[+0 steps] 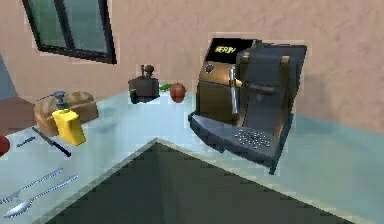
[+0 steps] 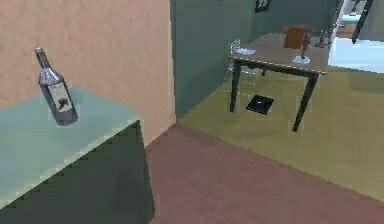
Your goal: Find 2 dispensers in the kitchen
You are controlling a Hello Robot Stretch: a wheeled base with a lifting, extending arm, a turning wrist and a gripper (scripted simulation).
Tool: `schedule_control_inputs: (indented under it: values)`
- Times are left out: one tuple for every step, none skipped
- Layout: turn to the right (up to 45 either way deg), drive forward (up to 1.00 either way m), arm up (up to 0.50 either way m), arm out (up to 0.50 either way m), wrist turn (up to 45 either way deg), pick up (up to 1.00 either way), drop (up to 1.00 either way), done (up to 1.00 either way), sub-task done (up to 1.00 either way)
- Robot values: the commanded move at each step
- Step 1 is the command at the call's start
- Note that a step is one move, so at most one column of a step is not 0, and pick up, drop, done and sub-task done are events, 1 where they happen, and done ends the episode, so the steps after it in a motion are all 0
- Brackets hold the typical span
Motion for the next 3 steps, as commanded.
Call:
schedule_control_inputs:
  values:
    - [-33.0,0.0,0.0,0.0,0.0,0.0,0.0,0.0,0.0]
    - [0.0,0.0,0.0,0.0,0.0,0.0,0.0,0.0,1.0]
    - [-45.0,0.0,0.0,0.0,0.0,0.0,0.0,0.0,0.0]
